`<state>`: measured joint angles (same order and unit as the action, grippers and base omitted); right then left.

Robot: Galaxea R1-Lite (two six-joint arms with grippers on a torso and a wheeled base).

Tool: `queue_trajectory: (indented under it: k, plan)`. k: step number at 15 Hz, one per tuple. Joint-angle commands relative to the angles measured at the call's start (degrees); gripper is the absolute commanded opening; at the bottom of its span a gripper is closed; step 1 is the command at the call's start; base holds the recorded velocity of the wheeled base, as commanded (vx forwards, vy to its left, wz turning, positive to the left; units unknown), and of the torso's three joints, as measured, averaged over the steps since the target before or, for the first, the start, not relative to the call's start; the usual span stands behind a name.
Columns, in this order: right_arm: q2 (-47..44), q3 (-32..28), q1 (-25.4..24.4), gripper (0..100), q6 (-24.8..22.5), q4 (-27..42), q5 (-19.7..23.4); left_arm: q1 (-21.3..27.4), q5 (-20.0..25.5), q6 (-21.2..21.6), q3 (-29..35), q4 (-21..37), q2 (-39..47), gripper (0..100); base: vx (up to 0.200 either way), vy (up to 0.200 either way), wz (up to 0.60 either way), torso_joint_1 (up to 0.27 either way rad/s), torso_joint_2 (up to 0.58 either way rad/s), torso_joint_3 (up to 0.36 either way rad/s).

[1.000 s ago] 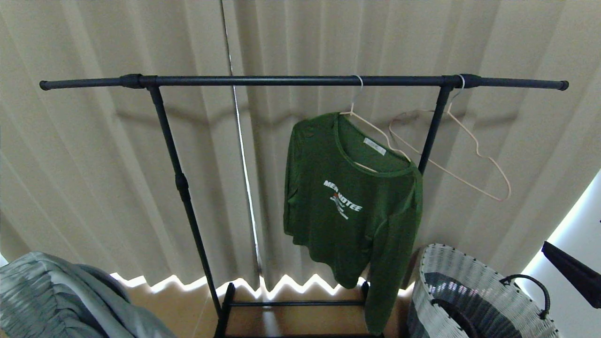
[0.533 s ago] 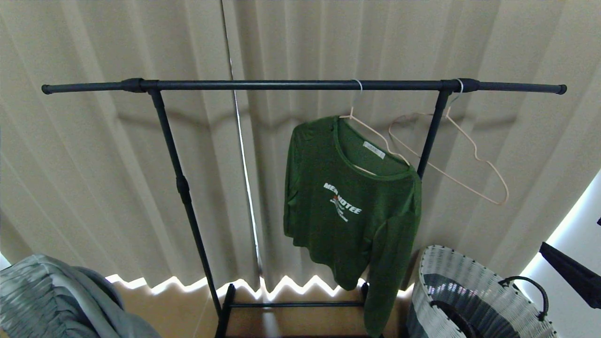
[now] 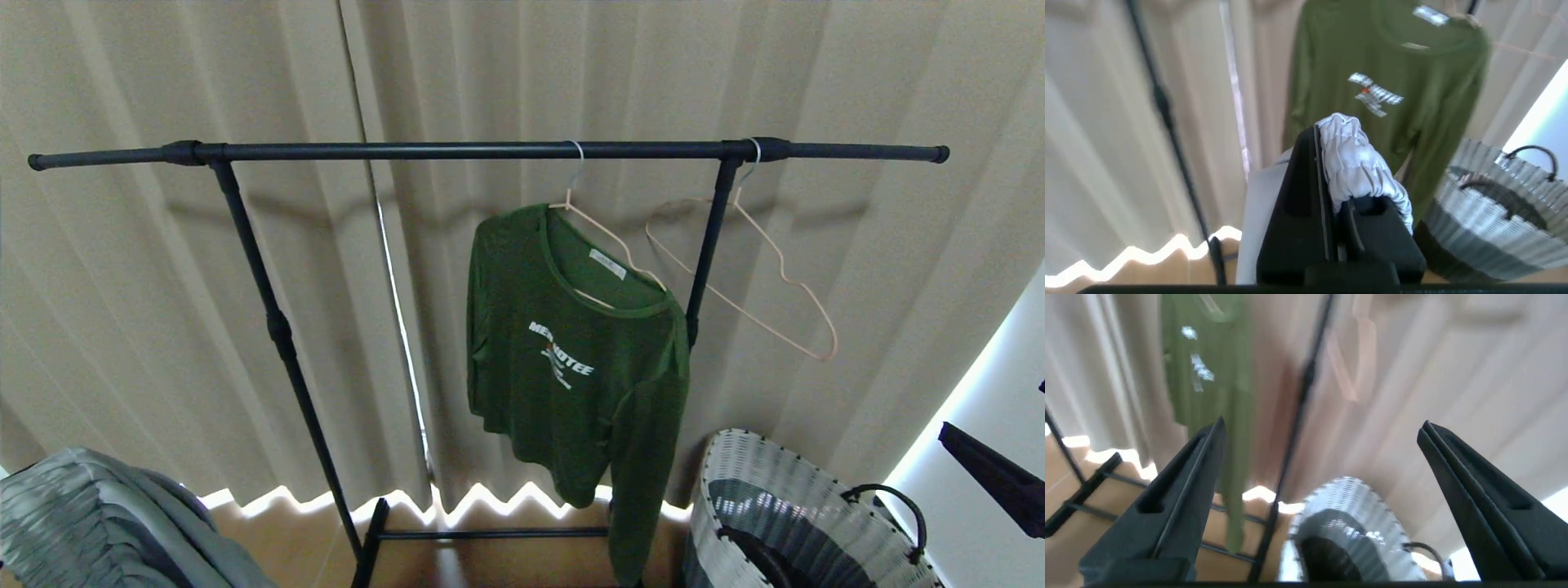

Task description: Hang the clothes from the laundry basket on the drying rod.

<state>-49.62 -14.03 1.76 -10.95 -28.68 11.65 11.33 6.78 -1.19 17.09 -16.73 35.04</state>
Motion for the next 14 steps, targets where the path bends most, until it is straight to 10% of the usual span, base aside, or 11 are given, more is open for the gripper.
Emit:
queue_trajectory:
  k: [1, 14]
  plan:
    - [-0.13, -0.03, 0.00, 100, -0.04, 0.03, 0.04, 0.01, -0.01, -0.04, -0.04, -0.15, 0.21, 0, 0.000, -0.200, 0.00, 0.007, 0.00, 0.002]
    - [-0.04, 0.23, 0.00, 100, 0.05, 0.03, 0.12, 0.36, 0.96, -0.12, -1.01, 0.03, 0.21, 0, 0.062, 0.000, 0.00, -0.001, 0.00, 0.002]
